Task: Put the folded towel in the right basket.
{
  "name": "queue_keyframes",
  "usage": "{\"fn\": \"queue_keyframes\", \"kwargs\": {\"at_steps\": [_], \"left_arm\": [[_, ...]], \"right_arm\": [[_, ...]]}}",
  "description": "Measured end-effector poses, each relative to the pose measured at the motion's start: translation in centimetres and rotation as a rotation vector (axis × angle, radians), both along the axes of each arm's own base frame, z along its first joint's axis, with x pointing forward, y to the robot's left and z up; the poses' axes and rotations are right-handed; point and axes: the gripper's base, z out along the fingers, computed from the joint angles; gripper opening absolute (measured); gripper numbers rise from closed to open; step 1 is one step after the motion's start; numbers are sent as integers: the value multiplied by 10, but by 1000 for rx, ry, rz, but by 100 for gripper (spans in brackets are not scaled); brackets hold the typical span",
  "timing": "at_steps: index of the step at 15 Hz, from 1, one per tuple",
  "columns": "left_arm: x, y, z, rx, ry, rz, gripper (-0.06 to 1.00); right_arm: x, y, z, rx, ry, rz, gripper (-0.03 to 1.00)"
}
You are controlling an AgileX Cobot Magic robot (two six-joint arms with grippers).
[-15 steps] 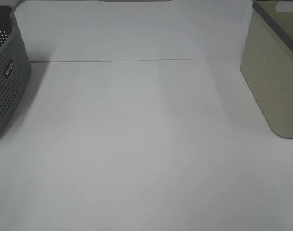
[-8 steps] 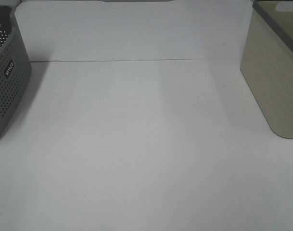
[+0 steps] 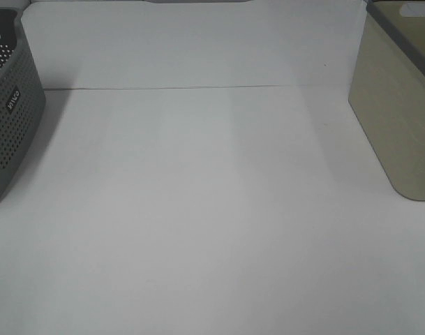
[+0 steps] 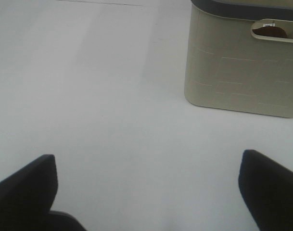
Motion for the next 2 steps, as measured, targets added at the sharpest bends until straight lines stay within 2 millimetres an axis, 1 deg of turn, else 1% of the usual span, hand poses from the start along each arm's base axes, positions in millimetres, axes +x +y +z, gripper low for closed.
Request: {"fn": "queue_keyframes", "kwargs": {"at_steps": [2], "left_arm": [[0, 0, 0, 0, 0, 0, 88]], "right_arm": [[0, 0, 0, 0, 0, 0, 96]]}}
